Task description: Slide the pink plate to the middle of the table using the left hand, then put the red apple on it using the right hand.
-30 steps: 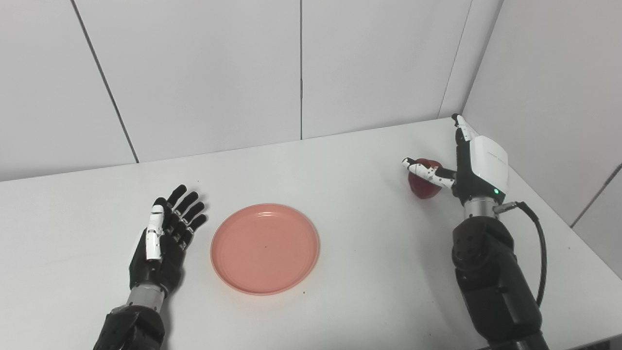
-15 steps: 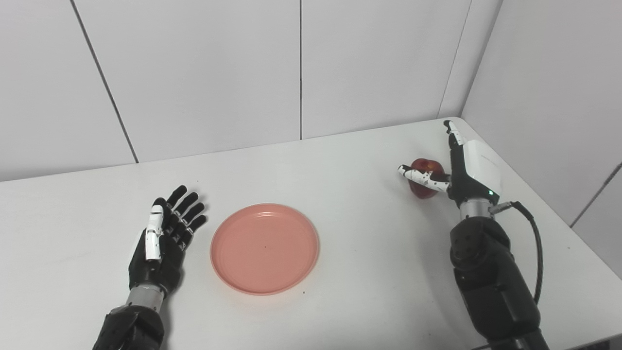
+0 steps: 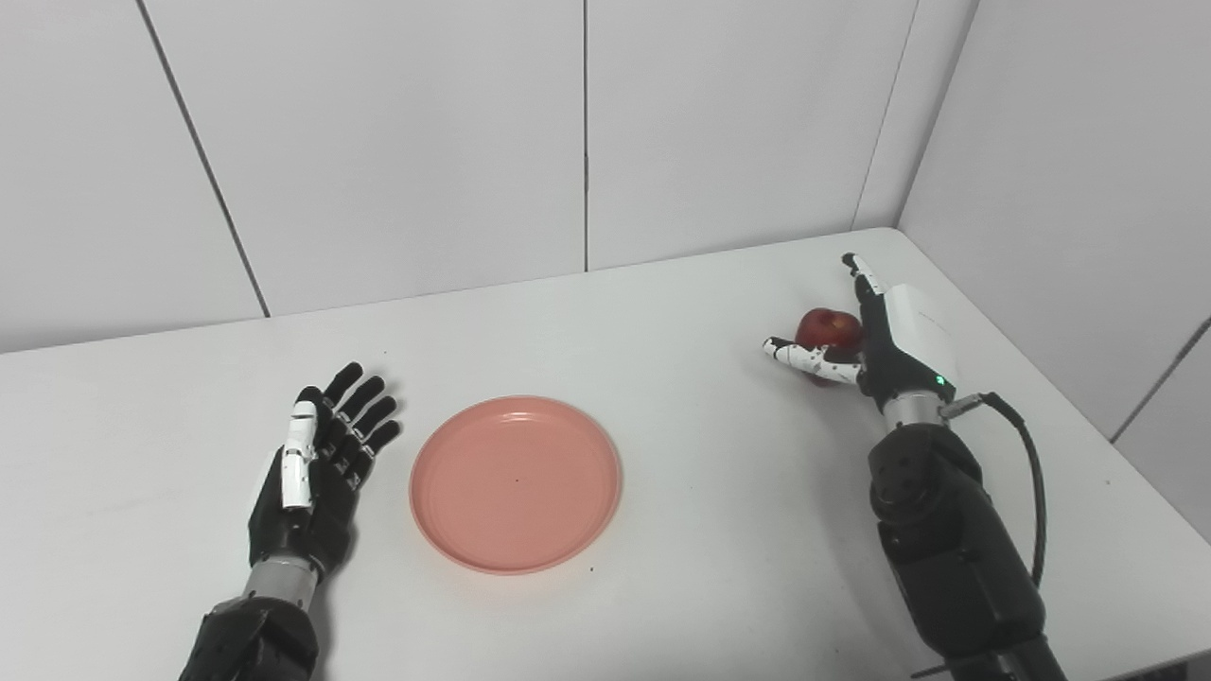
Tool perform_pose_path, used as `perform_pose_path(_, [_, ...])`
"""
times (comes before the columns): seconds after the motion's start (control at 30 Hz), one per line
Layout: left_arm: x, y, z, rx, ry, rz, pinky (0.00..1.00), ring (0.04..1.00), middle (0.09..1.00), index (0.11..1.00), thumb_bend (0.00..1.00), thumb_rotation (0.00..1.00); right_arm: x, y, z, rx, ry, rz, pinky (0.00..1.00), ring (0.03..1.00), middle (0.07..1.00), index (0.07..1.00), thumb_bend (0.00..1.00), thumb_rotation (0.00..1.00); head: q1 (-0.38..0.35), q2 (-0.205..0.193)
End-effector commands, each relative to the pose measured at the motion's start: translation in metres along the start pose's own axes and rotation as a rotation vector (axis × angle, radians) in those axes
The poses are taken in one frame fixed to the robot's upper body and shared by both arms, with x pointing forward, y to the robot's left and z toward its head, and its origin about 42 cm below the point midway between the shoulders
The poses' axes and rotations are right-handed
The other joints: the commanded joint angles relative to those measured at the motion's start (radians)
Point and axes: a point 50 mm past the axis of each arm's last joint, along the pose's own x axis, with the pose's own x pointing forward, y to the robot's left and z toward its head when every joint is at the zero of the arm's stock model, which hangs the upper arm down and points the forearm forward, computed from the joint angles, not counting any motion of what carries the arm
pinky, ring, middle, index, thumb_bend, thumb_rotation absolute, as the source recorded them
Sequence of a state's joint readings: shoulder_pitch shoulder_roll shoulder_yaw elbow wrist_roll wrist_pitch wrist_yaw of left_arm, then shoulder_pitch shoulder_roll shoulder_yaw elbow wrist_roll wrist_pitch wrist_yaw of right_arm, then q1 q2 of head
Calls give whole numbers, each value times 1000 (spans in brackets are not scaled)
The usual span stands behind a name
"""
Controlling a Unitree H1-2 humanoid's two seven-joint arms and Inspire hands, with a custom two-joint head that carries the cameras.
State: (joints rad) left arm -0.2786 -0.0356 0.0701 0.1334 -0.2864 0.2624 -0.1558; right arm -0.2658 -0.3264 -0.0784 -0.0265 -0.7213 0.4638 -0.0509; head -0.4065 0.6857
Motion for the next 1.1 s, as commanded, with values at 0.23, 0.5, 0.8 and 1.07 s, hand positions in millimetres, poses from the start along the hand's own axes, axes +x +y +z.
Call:
perform_pose_path(0.23, [-1, 1, -1, -2, 23, 17, 858, 862, 869, 854, 367, 1000, 23, -19, 21, -11, -65, -58, 715, 841, 892, 907, 1000, 473, -1, 5])
perform_pose_path(0.5, [-2, 1, -1, 0, 25, 13, 856, 861, 869, 856, 368, 1000, 27, -18, 17, -2, -53, -49, 722, 845, 893, 908, 1000, 461, -4, 8])
perform_pose_path(0.8, [-2, 1, 0, 1, 25, 10, 859, 863, 869, 857, 371, 1000, 31, -17, 13, -9, -46, -53, 714, 837, 887, 901, 998, 454, -3, 11])
perform_pose_path(1.07, [-2, 1, 0, 5, 27, 11, 858, 860, 867, 853, 374, 1000, 35, -17, 11, -3, -31, -42, 711, 841, 892, 908, 998, 438, -1, 15])
